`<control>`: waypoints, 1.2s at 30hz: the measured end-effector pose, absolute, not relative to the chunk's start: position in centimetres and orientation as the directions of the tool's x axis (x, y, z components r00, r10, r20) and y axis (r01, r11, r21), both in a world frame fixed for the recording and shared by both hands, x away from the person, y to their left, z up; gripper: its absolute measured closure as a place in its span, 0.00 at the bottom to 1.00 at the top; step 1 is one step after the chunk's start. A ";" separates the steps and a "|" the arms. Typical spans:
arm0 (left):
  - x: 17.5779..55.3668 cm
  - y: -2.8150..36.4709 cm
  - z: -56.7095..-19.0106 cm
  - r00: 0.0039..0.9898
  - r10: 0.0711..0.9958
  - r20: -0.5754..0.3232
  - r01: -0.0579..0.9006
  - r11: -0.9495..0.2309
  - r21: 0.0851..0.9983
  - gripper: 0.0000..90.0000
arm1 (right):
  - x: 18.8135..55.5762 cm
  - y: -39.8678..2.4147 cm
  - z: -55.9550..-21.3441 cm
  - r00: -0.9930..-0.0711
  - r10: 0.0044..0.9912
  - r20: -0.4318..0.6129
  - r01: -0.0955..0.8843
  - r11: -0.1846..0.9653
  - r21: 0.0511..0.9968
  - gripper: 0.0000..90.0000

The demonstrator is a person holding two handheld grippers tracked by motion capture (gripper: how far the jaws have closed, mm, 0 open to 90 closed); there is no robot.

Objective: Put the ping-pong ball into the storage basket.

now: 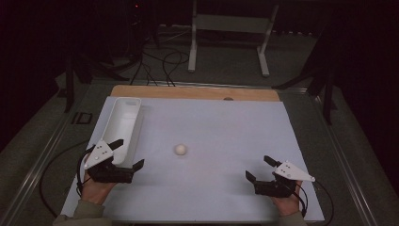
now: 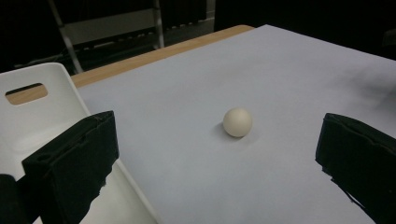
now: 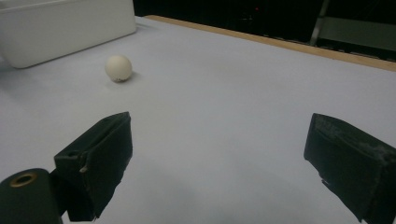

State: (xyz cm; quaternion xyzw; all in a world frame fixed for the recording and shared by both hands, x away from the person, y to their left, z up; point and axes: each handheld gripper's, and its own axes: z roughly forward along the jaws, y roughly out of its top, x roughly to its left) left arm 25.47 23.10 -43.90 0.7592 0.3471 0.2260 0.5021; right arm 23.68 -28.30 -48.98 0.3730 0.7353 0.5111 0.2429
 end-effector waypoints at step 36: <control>27.9 20.7 -43.3 0.673 0.739 -0.002 0.332 -0.300 0.894 0.00 | 23.7 -28.3 -48.9 -0.607 0.794 0.032 0.302 0.194 0.933 0.08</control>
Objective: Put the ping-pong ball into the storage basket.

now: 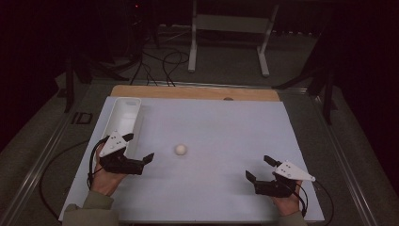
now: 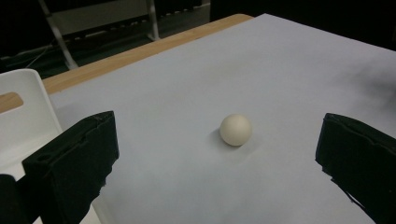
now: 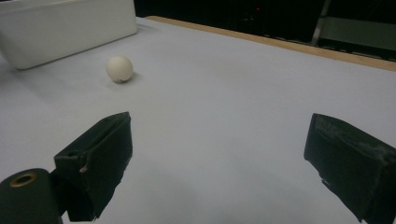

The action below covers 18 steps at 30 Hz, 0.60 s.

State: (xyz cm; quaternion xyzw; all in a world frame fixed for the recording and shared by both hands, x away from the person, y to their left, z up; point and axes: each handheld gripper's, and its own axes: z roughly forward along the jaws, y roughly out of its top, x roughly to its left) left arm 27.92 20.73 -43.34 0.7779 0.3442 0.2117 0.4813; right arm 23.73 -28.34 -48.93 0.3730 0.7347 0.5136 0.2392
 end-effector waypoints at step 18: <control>29.0 19.7 -43.3 0.684 0.729 0.004 0.337 -0.321 0.885 0.00 | 23.7 -28.4 -48.9 -0.606 0.795 0.030 0.301 0.194 0.934 0.08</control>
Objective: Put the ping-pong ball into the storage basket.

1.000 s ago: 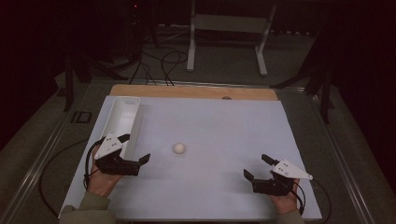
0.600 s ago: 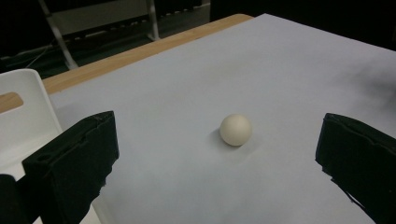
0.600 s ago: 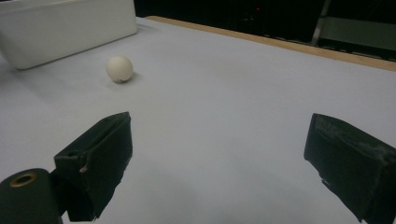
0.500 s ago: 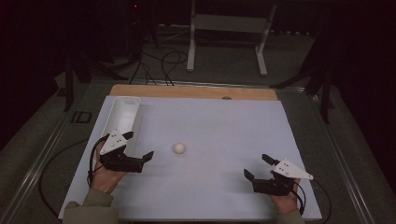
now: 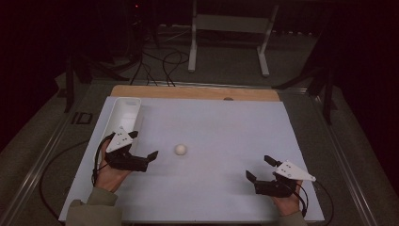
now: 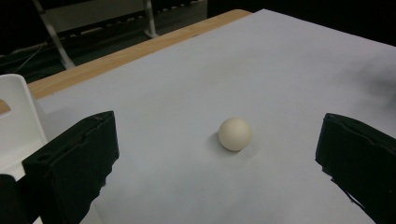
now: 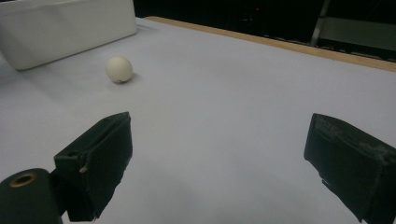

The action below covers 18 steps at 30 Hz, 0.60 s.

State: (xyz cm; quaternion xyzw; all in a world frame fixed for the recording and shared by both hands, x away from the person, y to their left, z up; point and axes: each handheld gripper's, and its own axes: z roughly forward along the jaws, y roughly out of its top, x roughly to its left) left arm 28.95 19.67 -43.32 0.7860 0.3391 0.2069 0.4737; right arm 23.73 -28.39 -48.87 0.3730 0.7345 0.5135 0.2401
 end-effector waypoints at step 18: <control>29.9 18.7 -43.6 0.690 0.723 0.013 0.338 -0.338 0.879 0.00 | 24.0 -28.4 -49.0 -0.606 0.795 0.022 0.288 0.194 0.938 0.08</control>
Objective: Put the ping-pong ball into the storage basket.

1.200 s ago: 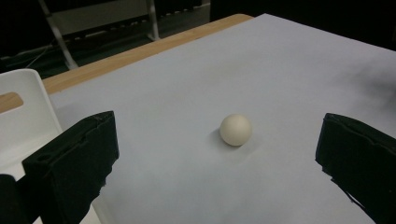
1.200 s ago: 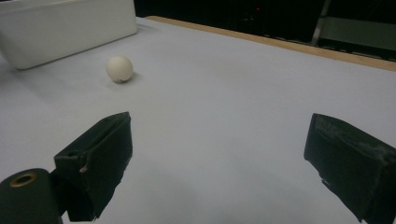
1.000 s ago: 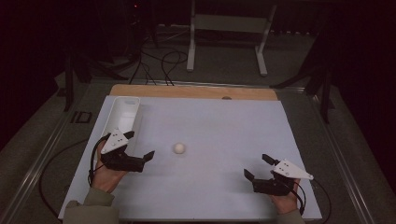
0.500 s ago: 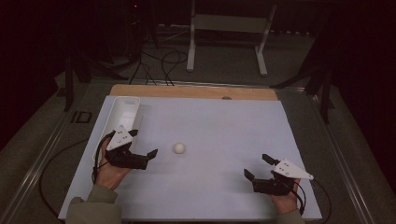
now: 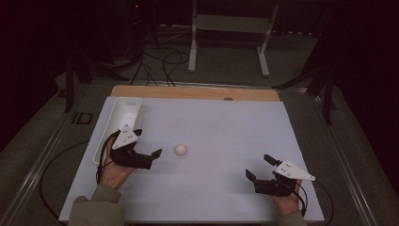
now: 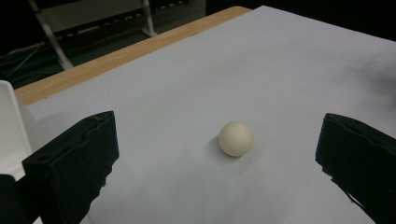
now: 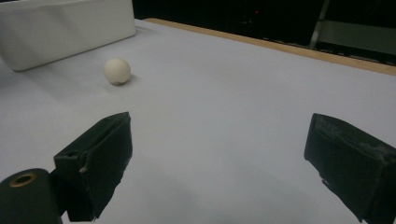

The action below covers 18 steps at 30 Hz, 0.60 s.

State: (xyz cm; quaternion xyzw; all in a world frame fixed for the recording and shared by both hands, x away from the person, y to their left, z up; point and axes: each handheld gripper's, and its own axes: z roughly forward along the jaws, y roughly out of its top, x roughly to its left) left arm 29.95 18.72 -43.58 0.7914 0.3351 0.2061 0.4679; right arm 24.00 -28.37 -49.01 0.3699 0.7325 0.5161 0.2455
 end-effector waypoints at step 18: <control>30.9 18.0 -43.8 0.695 0.719 0.008 0.354 -0.352 0.867 0.00 | 24.2 -28.4 -49.1 -0.610 0.792 0.020 0.290 0.200 0.936 0.08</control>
